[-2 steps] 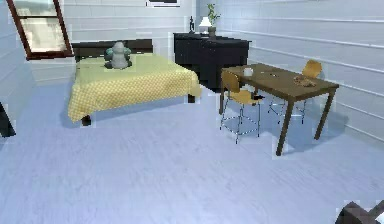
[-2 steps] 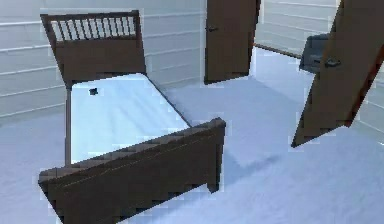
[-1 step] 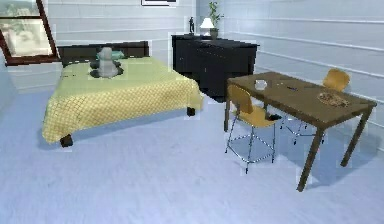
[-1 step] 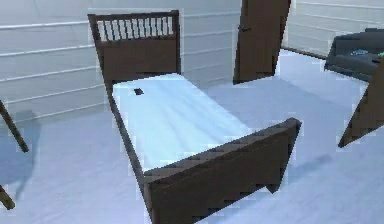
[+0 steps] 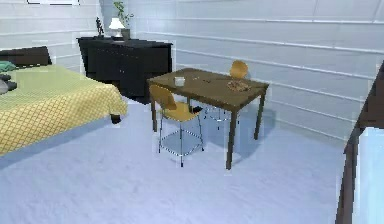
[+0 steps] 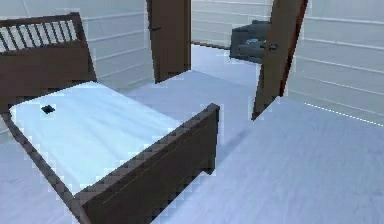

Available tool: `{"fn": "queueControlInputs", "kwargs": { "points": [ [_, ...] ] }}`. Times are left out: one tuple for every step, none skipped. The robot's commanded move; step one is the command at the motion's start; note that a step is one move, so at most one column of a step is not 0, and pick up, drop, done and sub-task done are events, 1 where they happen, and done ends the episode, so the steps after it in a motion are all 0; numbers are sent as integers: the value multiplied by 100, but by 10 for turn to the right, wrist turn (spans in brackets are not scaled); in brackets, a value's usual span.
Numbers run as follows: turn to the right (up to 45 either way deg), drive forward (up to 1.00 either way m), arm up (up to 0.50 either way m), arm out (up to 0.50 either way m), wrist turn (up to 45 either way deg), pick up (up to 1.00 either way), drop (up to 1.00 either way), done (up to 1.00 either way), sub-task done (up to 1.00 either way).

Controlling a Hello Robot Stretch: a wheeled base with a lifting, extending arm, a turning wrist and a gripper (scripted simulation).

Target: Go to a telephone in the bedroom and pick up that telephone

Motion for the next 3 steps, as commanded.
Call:
{"fn": "queueControlInputs", "kwargs": {
  "points": [
    [30, 0, 0, 0, 0, 0, 0, 0, 0],
    [0, 95, 0, 0, 0, 0, 0, 0, 0],
    [-450, 0, 0, 0, 0, 0, 0, 0, 0]
  ]
}}
